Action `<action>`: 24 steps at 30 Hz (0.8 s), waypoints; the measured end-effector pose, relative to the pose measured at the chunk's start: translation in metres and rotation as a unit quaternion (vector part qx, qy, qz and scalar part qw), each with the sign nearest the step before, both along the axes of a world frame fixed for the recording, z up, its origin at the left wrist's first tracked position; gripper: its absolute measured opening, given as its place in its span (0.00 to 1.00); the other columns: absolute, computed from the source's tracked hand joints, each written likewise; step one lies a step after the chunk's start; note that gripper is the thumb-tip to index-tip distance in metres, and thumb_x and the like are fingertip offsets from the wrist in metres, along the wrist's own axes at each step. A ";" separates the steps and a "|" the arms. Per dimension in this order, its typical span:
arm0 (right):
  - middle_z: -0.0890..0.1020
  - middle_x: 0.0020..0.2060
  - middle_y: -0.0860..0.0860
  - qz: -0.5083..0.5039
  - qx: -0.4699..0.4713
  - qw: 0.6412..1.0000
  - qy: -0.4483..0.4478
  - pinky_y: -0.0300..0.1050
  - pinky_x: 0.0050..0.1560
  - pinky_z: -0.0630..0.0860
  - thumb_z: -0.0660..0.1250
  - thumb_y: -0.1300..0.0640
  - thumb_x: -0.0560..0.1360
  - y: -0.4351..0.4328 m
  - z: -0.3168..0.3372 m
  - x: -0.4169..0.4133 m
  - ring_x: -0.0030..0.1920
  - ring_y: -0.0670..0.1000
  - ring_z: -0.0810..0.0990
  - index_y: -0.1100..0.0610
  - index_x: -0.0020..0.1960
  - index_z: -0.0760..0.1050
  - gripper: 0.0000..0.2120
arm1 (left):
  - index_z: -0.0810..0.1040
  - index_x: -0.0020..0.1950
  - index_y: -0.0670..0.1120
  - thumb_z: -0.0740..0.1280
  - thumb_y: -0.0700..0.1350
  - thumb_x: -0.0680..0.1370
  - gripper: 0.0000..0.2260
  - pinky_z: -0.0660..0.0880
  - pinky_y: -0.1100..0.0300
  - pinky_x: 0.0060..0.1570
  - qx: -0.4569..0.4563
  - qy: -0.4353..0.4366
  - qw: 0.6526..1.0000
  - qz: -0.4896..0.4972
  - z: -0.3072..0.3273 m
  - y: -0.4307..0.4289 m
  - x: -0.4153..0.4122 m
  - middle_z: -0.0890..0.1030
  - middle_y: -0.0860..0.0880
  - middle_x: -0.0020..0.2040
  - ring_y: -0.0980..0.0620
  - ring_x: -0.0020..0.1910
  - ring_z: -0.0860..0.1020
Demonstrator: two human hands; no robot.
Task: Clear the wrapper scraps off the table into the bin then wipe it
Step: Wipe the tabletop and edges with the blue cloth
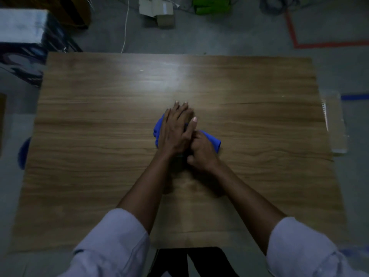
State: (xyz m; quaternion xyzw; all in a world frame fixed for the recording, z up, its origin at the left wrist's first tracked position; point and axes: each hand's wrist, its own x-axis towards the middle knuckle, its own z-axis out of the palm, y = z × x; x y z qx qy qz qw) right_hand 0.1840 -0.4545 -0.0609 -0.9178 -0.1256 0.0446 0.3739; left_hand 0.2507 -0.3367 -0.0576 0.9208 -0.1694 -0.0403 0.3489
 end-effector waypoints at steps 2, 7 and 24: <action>0.85 0.50 0.62 -0.004 -0.003 1.000 -0.014 0.52 0.57 0.78 0.59 0.53 0.65 0.002 -0.003 -0.002 0.55 0.62 0.81 0.62 0.48 0.86 0.22 | 0.77 0.71 0.48 0.55 0.58 0.82 0.24 0.52 0.50 0.79 -0.005 -0.002 1.000 -0.022 -0.001 0.001 0.012 0.71 0.48 0.77 0.48 0.81 0.59; 0.85 0.59 0.52 0.051 0.008 0.997 -0.053 0.51 0.72 0.66 0.67 0.60 0.69 -0.008 -0.017 0.001 0.71 0.59 0.75 0.52 0.57 0.86 0.18 | 0.80 0.66 0.41 0.56 0.49 0.84 0.19 0.59 0.46 0.77 -0.031 -0.030 0.997 0.067 0.002 0.012 0.054 0.79 0.42 0.69 0.42 0.77 0.67; 0.80 0.66 0.51 0.062 -0.011 0.997 -0.032 0.52 0.74 0.65 0.57 0.59 0.66 -0.007 -0.009 -0.061 0.73 0.61 0.72 0.52 0.61 0.84 0.28 | 0.77 0.69 0.39 0.62 0.50 0.80 0.22 0.61 0.38 0.75 -0.115 -0.006 0.985 0.127 -0.009 0.052 -0.133 0.76 0.41 0.72 0.41 0.77 0.67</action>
